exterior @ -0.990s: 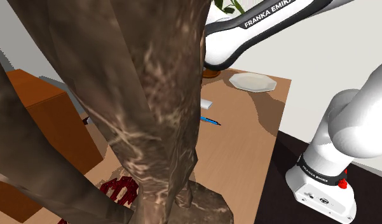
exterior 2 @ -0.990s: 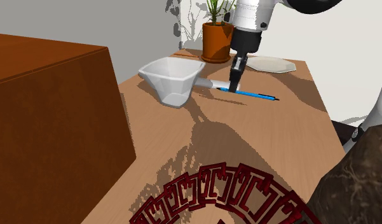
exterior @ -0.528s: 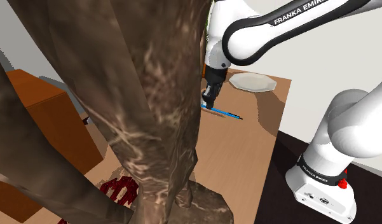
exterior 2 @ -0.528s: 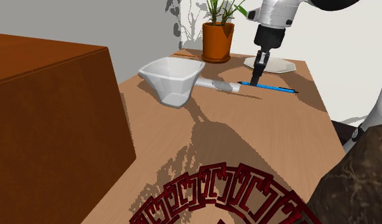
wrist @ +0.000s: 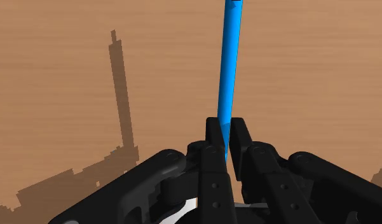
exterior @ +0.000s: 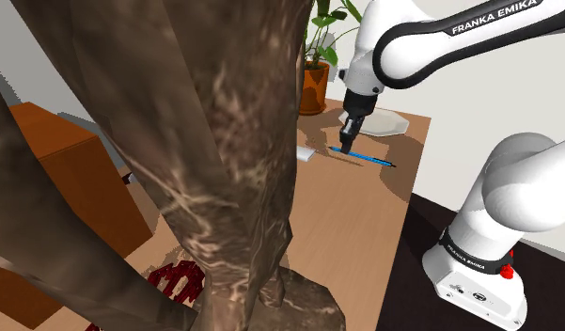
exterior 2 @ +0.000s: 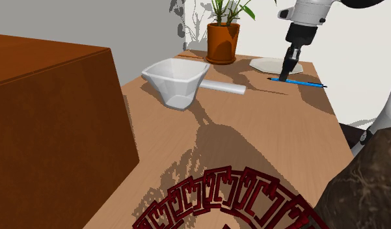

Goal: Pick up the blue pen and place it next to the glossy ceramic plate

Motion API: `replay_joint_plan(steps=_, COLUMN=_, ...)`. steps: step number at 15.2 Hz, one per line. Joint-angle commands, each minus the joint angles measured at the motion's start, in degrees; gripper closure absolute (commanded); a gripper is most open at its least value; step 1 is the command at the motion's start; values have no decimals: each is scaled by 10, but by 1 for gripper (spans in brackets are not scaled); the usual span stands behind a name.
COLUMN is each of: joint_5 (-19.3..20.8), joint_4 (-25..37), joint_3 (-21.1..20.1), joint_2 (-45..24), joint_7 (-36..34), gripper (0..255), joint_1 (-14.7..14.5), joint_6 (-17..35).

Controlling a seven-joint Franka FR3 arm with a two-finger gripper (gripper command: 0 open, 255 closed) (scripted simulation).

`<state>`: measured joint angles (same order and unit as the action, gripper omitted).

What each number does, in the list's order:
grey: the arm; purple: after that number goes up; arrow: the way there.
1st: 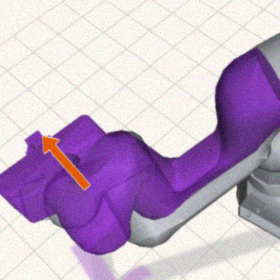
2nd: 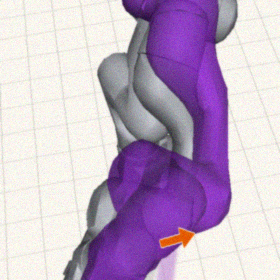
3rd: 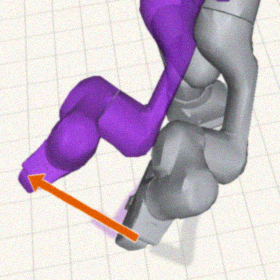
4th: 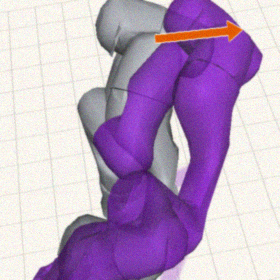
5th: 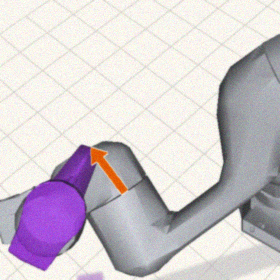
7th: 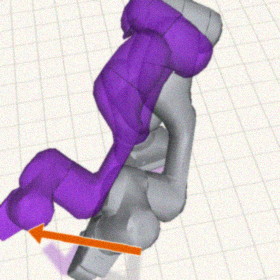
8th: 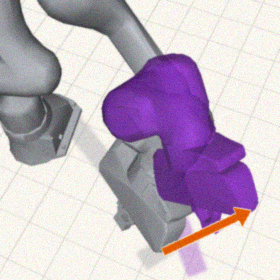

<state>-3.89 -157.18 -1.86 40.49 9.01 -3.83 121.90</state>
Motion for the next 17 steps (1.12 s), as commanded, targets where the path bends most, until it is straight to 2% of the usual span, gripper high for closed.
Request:
replay_joint_plan(steps=1, joint_5=14, joint_4=-17, joint_3=23, joint_2=27, joint_7=27, gripper=255, joint_1=15, joint_6=-11)
replay_joint_plan(steps=8, joint_5=81, joint_4=-56, joint_3=112, joint_2=109, joint_7=128, gripper=255, joint_1=87, joint_6=-58)
replay_joint_plan(steps=12, joint_5=125, joint_4=-60, joint_3=167, joint_2=133, joint_7=191, gripper=255, joint_1=134, joint_6=-79)
replay_joint_plan(steps=13, joint_5=145, joint_4=-57, joint_3=192, joint_2=137, joint_7=219, gripper=255, joint_1=153, joint_6=-86)
replay_joint_plan(steps=17, joint_5=152, joint_4=-83, joint_3=200, joint_2=127, joint_7=220, gripper=255, joint_1=157, joint_6=-50)
